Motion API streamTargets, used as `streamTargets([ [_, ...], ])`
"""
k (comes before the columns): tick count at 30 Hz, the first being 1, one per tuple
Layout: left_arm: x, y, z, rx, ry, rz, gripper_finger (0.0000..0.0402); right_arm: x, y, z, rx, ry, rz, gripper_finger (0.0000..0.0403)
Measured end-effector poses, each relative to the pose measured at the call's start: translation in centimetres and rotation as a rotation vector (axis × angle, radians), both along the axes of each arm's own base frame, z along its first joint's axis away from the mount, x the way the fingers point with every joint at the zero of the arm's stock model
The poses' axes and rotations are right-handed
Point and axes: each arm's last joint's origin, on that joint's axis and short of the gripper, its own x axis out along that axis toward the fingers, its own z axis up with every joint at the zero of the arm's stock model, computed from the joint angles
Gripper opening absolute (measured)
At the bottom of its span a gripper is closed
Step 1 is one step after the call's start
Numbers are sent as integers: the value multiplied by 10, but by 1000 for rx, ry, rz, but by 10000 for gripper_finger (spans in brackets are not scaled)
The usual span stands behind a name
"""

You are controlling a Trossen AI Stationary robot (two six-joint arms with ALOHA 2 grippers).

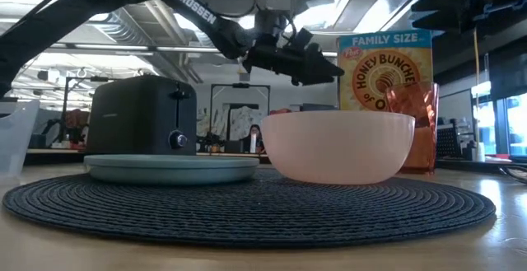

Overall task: Arrange a breakfast setting
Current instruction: Pour the cereal into the light pink bowl

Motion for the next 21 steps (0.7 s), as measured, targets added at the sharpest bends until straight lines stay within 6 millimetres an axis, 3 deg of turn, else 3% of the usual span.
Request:
streamTargets([
  [15, 1, 3, -5, -51, -19, 33, 325, 1, 1, -1, -7, 22, 25, 276],
  [21, 6, -6, -4, -45, -20, 8, 325, 0, 0, 29, -56, 62, 16, 275],
])
